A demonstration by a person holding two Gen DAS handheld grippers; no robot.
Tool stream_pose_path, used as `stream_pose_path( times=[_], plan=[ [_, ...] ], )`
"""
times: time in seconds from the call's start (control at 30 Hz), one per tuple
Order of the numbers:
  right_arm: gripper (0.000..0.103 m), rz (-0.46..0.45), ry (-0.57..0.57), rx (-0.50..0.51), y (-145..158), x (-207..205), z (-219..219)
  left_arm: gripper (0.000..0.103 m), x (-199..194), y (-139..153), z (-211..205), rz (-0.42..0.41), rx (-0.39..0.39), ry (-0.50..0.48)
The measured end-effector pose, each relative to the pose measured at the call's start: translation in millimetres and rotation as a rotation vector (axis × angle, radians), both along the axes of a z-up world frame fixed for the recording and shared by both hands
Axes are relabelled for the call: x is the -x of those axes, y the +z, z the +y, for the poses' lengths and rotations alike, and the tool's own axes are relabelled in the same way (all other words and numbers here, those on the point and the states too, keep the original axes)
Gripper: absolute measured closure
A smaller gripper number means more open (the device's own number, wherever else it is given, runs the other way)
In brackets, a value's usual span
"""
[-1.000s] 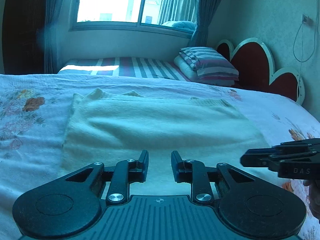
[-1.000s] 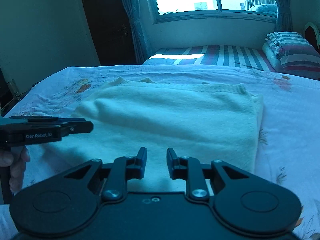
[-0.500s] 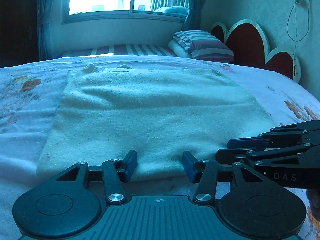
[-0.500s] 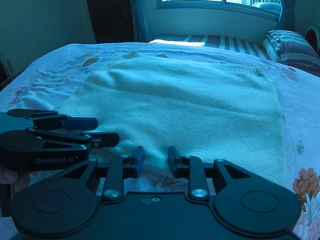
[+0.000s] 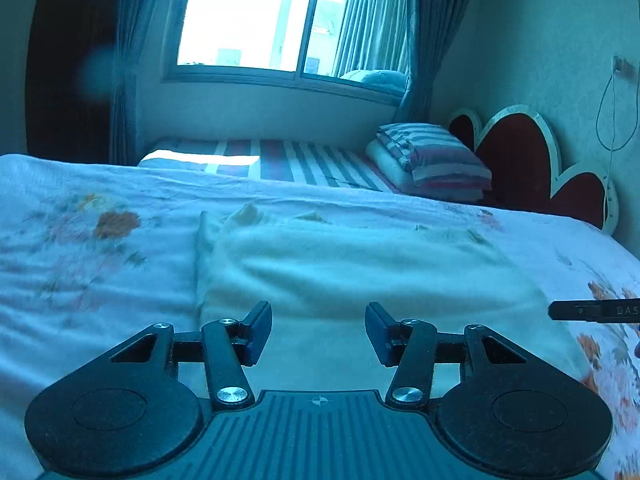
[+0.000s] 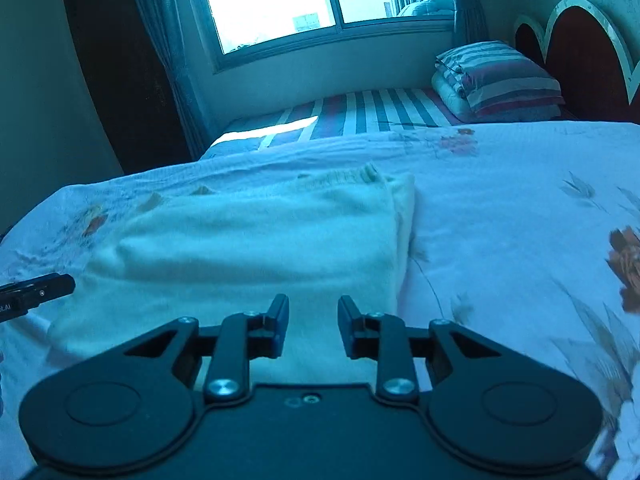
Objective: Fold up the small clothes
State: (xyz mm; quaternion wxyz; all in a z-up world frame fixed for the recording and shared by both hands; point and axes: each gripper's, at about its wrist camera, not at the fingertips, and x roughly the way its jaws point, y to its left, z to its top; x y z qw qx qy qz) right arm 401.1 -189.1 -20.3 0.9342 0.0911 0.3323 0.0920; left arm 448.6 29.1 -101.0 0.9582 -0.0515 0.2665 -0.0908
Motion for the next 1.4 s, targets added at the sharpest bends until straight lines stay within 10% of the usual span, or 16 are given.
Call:
stream_pose_path(
  times=[0.03, 0.3, 0.57, 0.87, 1.4],
  plan=[
    [0.075, -0.004, 0.014, -0.003, 1, -17, 8, 0.032, -17, 0, -7, 0.006, -0.003, -0.008],
    [0.077, 0.044, 0.144, 0.071, -24, -92, 61, 0.030, -96, -36, -31, 0.118, -0.114, 0.005],
    [0.079, 0.055, 0.021, 0.001, -31, -86, -11, 0.030, -90, -39, -3, 0.108, -0.159, 0.056],
    [0.066, 0.061, 0.027, 0.018, -33, -82, -7, 0.029, -85, -34, -28, 0.124, -0.287, 0.016],
    [0.064, 0.044, -0.055, 0.130, -7, -51, 17, 0.023, -66, -35, -9, 0.111, -0.252, -0.043]
  ],
)
